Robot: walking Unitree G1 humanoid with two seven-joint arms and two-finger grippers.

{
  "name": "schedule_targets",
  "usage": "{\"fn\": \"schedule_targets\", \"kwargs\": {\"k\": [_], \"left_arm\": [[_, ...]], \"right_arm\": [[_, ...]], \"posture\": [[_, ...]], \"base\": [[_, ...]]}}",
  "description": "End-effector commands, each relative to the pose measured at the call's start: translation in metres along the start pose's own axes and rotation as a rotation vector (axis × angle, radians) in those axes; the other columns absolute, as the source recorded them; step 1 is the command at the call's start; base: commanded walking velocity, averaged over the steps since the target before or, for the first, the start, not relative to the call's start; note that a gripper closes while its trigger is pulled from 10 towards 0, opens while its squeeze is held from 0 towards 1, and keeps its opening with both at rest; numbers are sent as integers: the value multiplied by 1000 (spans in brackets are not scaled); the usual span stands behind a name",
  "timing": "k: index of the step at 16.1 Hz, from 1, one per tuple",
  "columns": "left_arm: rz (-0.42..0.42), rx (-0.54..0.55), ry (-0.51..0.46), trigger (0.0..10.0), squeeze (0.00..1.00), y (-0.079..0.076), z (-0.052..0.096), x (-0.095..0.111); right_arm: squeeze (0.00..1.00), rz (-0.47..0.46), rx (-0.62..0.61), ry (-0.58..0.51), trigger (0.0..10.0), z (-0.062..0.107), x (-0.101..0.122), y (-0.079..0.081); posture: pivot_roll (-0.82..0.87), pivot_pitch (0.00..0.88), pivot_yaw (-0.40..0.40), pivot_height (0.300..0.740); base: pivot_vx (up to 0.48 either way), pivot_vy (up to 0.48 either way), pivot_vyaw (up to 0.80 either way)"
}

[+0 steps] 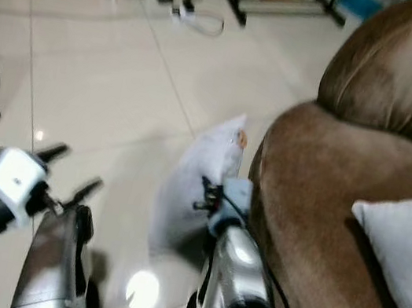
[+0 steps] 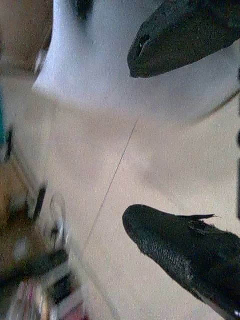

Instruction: Move the pillow to the sofa from floor

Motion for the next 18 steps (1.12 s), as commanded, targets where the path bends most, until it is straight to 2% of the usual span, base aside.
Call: {"fn": "schedule_targets", "kwargs": {"k": [1,2,3,4,5,6,9,12,18], "left_arm": [[18,104,-17,10000,0,11,1,6],[28,139,-22,10000,0,15,0,8],[51,197,-40,10000,0,16,-2,13],[63,213,-53,10000,0,13,-4,16],[56,205,-52,10000,0,9,-7,17],[54,208,-61,10000,0,8,-10,18],[21,255,-86,10000,0,12,-16,25],[12,293,-74,10000,0,17,-17,27],[32,321,-54,10000,0,23,-22,24]], "right_arm": [[0,-25,26,-128,0,6,37,5],[0,-33,36,-152,0,9,44,8],[0,-73,65,-185,4471,21,54,17],[0,-67,88,-169,10000,27,54,25],[0,-37,94,-126,10000,31,50,28],[0,-30,70,-130,10000,35,51,25],[0,-66,17,-127,10000,39,65,19],[0,-119,-12,-115,10000,38,67,19],[0,-116,-29,-102,10000,32,71,18]], "posture": [[45,0,-23,459],[37,0,-15,459],[31,0,-5,459],[29,0,-4,459],[18,0,0,459],[9,0,1,468],[2,0,-16,503],[15,0,-34,528],[9,0,-10,588]], "base": [[0,0,0],[0,0,0],[0,0,0],[0,0,0],[0,0,0],[0,0,0],[0,0,0],[0,0,0],[0,0,0]]}}
Point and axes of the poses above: a point about 5 cm out from each wrist's last joint towards the gripper, its own z axis pointing back from the gripper into the wrist, its own x axis along the axis of the wrist's last joint, y = z × x, the point moved 4 cm from there along -z, pointing out of the wrist towards the gripper, and after that the axes turned 5 degrees about -z, right-handed, at the moved point
